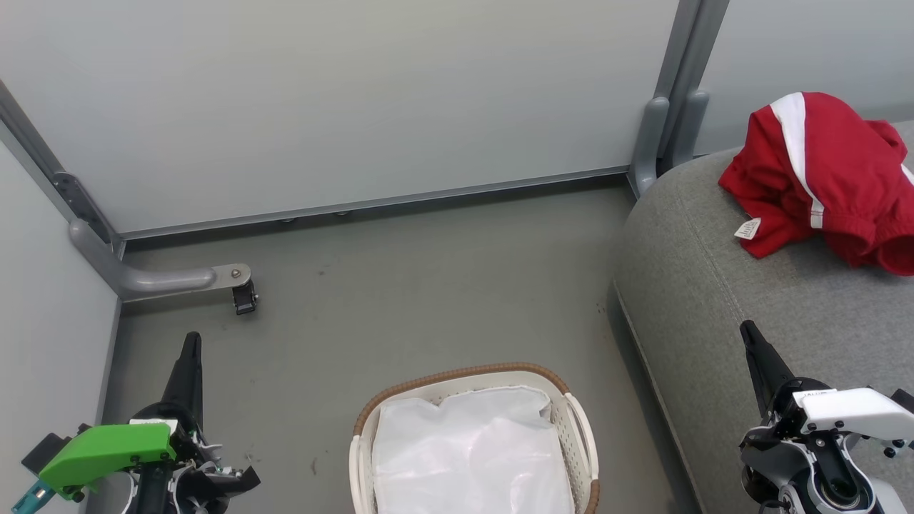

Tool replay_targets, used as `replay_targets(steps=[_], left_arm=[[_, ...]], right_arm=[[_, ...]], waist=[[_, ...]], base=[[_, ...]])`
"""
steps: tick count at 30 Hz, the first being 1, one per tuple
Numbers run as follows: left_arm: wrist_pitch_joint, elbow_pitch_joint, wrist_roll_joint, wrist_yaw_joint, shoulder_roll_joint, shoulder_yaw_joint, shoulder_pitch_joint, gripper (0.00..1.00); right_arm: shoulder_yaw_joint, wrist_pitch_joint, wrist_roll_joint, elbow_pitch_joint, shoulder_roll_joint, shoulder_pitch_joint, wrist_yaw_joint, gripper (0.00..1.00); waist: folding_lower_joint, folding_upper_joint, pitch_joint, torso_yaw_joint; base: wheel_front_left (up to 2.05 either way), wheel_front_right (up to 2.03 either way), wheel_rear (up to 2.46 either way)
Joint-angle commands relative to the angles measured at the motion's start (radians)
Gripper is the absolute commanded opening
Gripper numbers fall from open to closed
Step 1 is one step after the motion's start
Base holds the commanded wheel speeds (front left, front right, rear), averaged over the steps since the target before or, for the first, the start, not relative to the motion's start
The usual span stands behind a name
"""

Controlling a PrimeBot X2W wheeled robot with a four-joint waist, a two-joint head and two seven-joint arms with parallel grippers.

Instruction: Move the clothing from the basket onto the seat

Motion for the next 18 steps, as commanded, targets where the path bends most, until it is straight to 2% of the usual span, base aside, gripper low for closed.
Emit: replay_targets(steps=[1, 18], left_arm=[[0.004, -0.002, -0.001, -0.004, 0.005, 0.003, -0.01, 0.0], [0.004, -0.002, 0.0, -0.004, 0.004, 0.004, -0.01, 0.0]], right_arm=[[-0.002, 0.001, 0.004, -0.004, -0.006, 0.011, 0.0, 0.0], [-0.002, 0.001, 0.004, -0.004, -0.006, 0.011, 0.0, 0.0]], waist=[[0.0, 0.0019, 0.0, 0.0], [0.0, 0.0019, 0.0, 0.0]], base=[[0.0, 0.0, 0.0], [0.0, 0.0, 0.0]])
